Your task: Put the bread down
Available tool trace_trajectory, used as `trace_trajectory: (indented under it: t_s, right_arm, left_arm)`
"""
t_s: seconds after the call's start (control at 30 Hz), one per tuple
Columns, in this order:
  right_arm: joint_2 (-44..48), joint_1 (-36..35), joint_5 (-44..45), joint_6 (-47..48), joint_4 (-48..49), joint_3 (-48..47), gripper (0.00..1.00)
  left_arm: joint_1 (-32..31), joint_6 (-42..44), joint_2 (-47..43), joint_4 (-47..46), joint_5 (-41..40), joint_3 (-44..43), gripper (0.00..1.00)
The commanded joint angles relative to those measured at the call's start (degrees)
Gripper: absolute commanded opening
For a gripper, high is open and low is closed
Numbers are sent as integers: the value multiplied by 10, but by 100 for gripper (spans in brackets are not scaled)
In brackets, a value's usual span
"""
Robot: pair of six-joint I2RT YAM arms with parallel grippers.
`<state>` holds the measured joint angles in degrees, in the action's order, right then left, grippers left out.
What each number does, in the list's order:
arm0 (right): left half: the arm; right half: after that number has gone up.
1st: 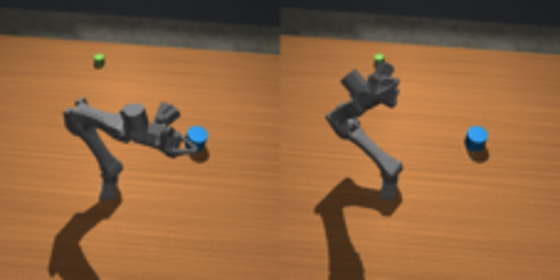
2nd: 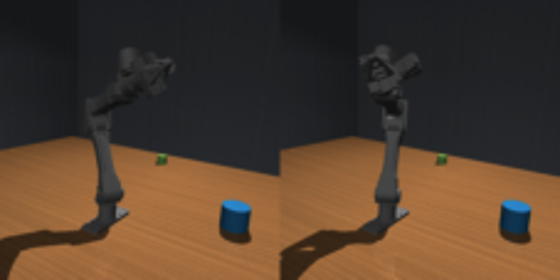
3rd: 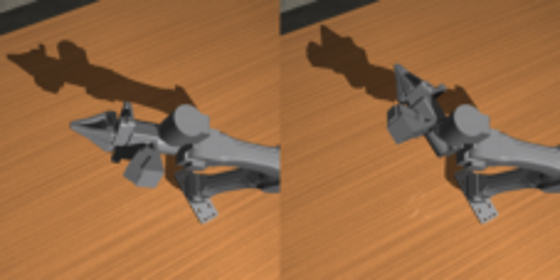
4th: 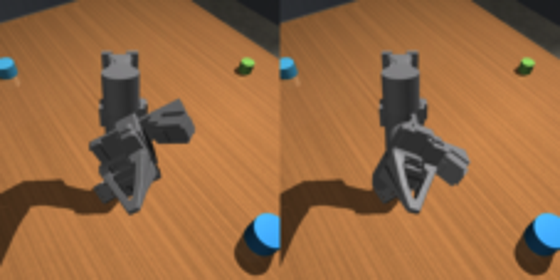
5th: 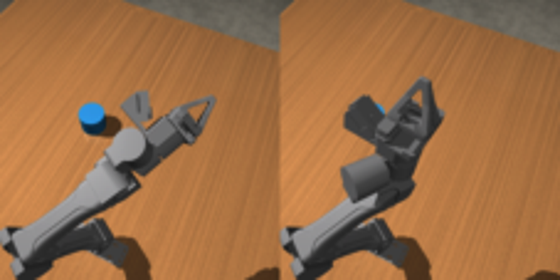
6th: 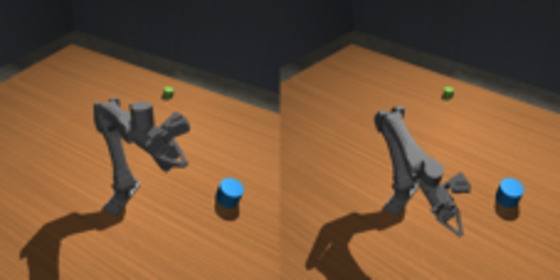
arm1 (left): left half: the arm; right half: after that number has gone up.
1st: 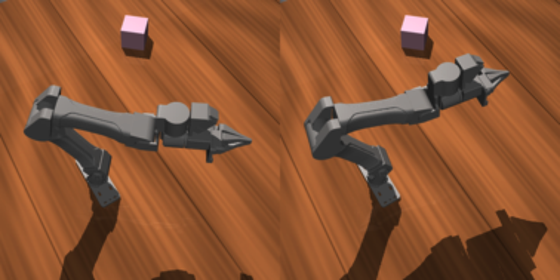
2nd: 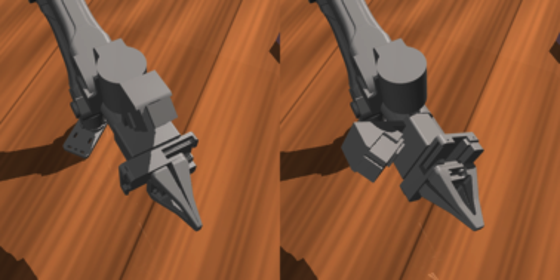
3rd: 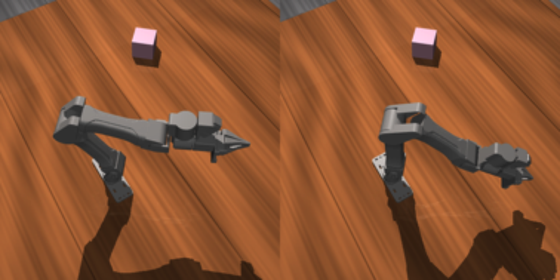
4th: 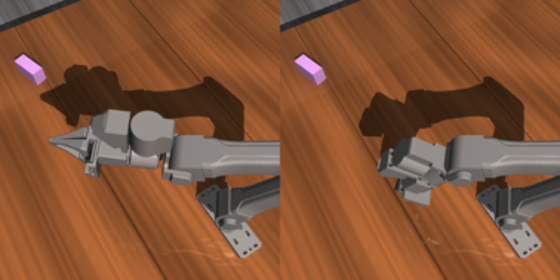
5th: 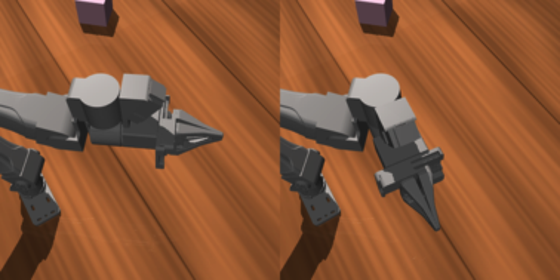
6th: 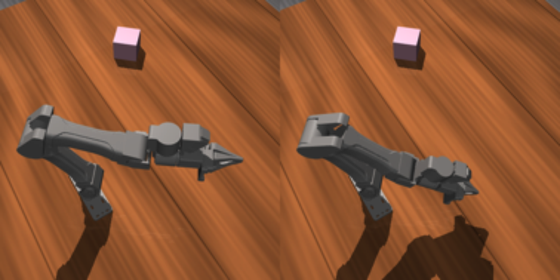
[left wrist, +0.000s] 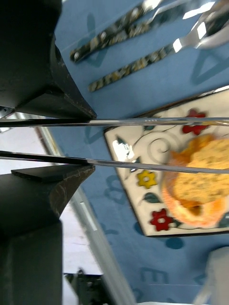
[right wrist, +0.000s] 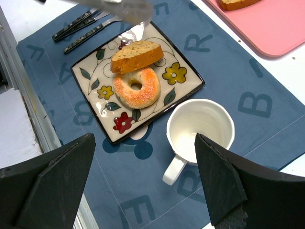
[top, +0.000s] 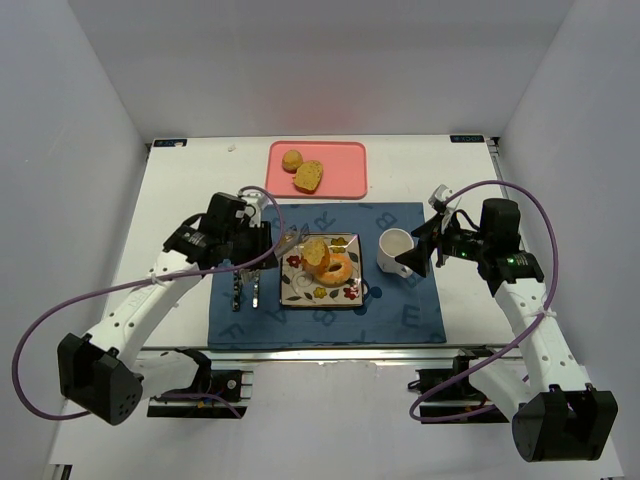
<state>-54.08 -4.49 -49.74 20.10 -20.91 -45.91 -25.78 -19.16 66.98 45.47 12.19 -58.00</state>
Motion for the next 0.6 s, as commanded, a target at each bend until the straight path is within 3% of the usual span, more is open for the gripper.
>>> trace_trajectory:
  t_s: [0.0,0.57]
  right_arm:
    - [1,3,-13,-1,8,-4,89]
    - [11,4,-6,6,9,8,89]
  left_arm:
    - [-1,-2,8,-22,-63,-47,49]
    - [82,-26,316,-144,-62,-231,49]
